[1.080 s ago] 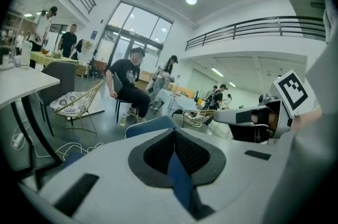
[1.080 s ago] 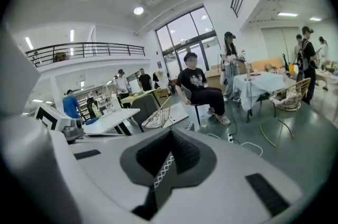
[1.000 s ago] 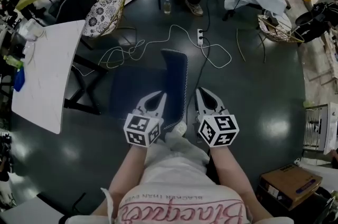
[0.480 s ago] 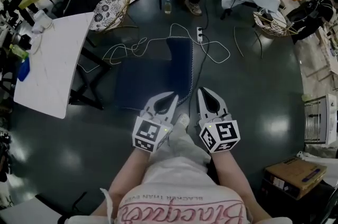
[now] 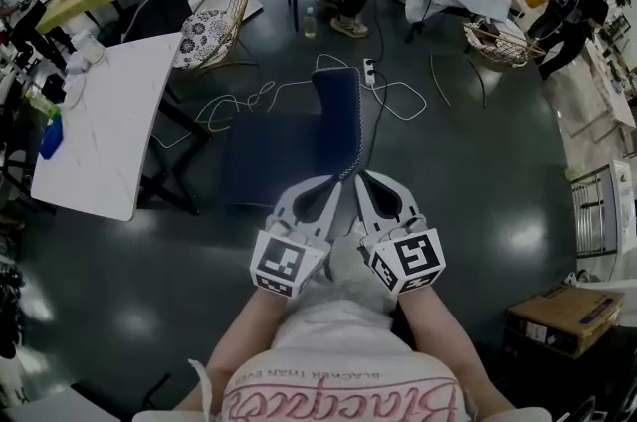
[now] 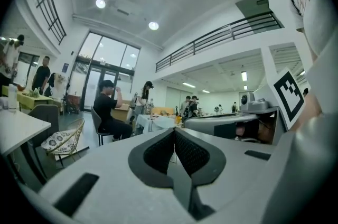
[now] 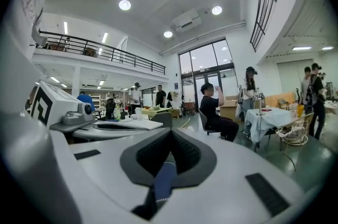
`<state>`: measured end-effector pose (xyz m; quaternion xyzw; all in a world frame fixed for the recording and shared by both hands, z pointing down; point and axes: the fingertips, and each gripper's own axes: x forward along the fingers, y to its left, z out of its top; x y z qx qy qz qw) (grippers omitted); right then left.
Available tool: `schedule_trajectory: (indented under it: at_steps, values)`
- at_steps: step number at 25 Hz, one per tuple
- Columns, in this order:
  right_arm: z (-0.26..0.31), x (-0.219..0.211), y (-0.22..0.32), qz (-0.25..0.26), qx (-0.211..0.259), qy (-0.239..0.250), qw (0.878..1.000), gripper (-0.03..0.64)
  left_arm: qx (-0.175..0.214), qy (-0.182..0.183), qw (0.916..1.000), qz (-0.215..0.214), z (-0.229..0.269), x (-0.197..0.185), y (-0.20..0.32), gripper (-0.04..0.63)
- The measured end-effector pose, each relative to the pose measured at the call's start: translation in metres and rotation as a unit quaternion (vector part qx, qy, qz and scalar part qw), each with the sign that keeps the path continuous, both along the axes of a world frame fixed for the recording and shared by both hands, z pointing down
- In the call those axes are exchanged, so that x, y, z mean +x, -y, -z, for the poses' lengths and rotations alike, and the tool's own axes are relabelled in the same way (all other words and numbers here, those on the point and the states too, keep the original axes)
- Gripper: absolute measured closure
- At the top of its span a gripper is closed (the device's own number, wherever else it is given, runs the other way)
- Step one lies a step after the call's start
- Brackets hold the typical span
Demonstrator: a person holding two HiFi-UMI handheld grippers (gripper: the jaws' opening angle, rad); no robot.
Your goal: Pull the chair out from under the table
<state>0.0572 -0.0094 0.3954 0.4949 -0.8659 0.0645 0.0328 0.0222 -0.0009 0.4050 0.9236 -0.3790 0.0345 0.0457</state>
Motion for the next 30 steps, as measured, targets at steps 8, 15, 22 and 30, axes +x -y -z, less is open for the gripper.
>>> schedule_trajectory:
  at_steps: [8,15,22,30]
  values:
    - [0.003,-0.006,-0.019,0.025,0.022,-0.047,0.998,0.614,0.003,-0.006,0.9999,0.011,0.002,0.006,-0.009,0.591]
    - [0.005,0.021,-0.013,0.051,0.034,-0.069,0.996,0.614,0.014,-0.017,0.9982,0.056,0.012,0.024,-0.002,0.591]
    - [0.003,0.054,-0.016,0.077,0.028,-0.068,0.994,0.614,0.025,-0.003,0.9971,0.071,0.018,0.058,-0.015,0.591]
    - [0.011,0.077,-0.018,0.087,0.041,-0.058,0.994,0.614,0.022,0.013,0.9964,0.081,0.014,0.085,-0.021,0.591]
